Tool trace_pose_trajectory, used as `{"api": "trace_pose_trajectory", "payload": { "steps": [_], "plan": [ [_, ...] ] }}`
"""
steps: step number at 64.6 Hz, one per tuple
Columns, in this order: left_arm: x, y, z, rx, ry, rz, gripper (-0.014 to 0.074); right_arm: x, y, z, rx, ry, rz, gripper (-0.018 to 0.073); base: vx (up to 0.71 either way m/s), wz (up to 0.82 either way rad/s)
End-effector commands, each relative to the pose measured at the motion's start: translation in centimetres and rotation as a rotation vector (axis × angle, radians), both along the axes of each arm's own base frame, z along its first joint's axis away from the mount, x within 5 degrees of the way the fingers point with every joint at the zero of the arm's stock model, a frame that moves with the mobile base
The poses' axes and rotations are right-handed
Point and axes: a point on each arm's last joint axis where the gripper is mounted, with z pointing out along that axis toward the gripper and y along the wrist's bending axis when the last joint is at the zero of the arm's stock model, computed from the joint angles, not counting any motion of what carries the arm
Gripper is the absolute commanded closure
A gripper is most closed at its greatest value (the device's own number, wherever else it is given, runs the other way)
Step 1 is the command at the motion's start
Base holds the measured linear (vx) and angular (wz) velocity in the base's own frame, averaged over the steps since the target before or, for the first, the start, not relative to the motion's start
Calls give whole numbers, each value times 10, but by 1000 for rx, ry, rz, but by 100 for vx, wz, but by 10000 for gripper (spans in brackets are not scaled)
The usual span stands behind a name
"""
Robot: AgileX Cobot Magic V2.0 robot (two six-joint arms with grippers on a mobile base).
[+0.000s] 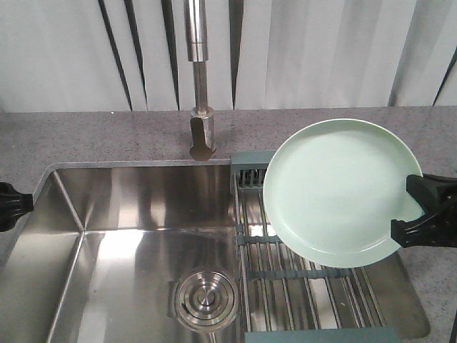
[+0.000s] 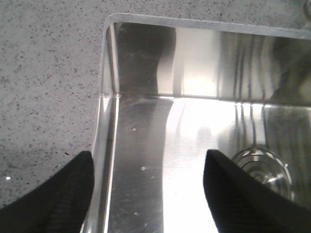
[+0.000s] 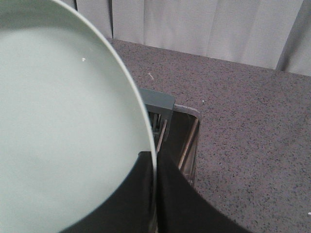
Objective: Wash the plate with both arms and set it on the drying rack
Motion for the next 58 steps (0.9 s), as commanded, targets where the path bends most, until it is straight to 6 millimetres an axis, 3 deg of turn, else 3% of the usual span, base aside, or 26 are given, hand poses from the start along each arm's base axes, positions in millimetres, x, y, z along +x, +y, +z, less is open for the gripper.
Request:
{"api": "trace_pose_trajectory", "payload": {
  "steps": [1,12,20,29,42,58],
  "plan": [
    [6,-3,19,-73,-116,37,125,1,-2,18,12,-111,-24,569,0,0],
    [14,-9,14,-191,-49,56,125,1,-2,18,12,-111,-24,569,0,0],
    [33,-19,15,-263,32,-28,125,1,-2,18,12,-111,-24,569,0,0],
    [60,-39,27,-393,49,-225,125,1,-2,18,12,-111,-24,569,0,0],
    [95,-64,50,-547,-67,-583,125,1,-2,18,12,-111,-24,569,0,0],
    [140,-80,65,-696,-230,-902,125,1,-2,18,12,-111,-24,569,0,0]
  ]
}}
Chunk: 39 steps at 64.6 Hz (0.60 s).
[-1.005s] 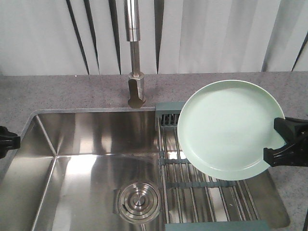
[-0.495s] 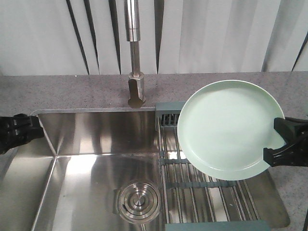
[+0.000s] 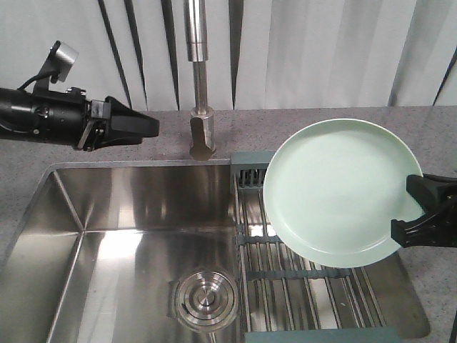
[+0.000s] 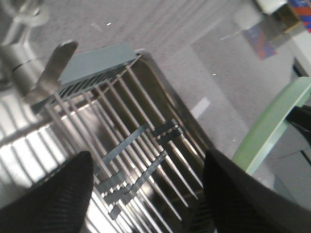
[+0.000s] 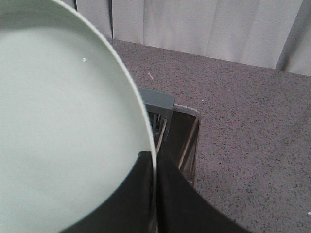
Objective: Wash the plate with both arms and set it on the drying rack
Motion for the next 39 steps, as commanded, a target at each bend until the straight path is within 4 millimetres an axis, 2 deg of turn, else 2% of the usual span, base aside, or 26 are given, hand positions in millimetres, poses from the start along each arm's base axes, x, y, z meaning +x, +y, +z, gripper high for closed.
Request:
{"api": "trace_pose_trajectory", "payload": {
  "steps": [1,14,39],
  "plan": [
    [8,-8,34,-154,-162,-96,125,1,-2,18,12,-111,-24,569,0,0],
    [37,-14,39,-217,-275,-123,125,1,-2,18,12,-111,-24,569,0,0],
    [77,-42,26,-223,-309,-191,125,1,-2,18,12,-111,-24,569,0,0]
  ]
}}
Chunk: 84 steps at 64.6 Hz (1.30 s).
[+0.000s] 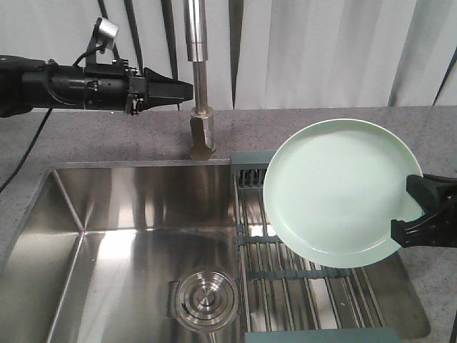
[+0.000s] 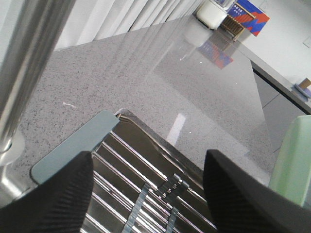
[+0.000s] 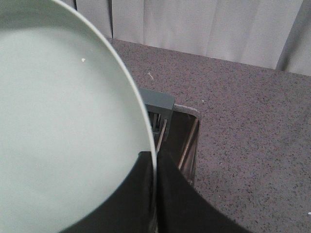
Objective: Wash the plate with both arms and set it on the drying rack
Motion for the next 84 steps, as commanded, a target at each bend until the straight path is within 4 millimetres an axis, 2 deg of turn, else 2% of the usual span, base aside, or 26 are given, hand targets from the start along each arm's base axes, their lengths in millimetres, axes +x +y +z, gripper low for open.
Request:
{"api": "trace_pose_trajectory", "payload": {
  "steps": [1,17,35,55,84],
  "plan": [
    [-6,-11,38,-98,-93,-63,125,1,-2,18,12,-111,-24,569,0,0],
    [10,-22,33,-102,-120,-85,125,1,-2,18,12,-111,-24,569,0,0],
    [25,-25,20,-121,-93,-83,125,1,-2,18,12,-111,-24,569,0,0],
    [34,-26,-1,-137,-50,-77,125,1,-2,18,12,-111,-24,569,0,0],
    [34,-26,-3,-137,-39,-76,125,1,-2,18,12,-111,-24,569,0,0]
  ]
}}
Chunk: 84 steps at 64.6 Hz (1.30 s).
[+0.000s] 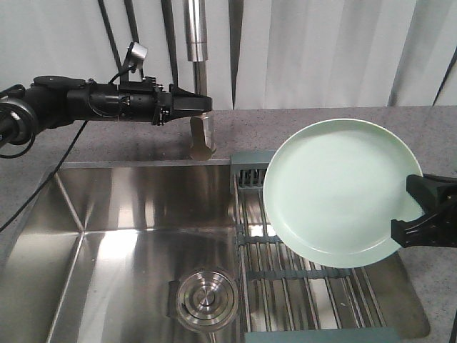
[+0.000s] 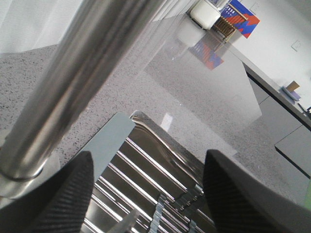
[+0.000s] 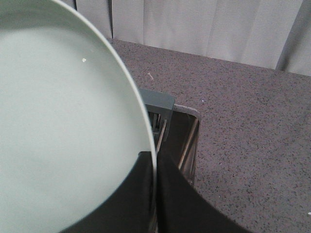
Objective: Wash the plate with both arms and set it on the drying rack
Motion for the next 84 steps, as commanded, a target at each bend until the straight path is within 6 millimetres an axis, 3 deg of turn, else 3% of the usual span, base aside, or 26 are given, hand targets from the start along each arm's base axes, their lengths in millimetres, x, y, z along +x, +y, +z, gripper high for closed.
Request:
{"api": "trace_pose_trajectory", "payload": {
  "steps": [1,47,68,84],
  "plan": [
    [-13,-5,48,-90,-79,-44,125,1,-2,18,12,-111,-24,569,0,0],
    [-14,-4,41,-28,-6,-52,125,1,-2,18,12,-111,-24,569,0,0],
    [-22,-26,36,22,6,-106,125,1,-2,18,12,-111,-24,569,0,0],
    [-25,-31,32,81,38,-121,125,1,-2,18,12,-111,-24,569,0,0]
  ]
}}
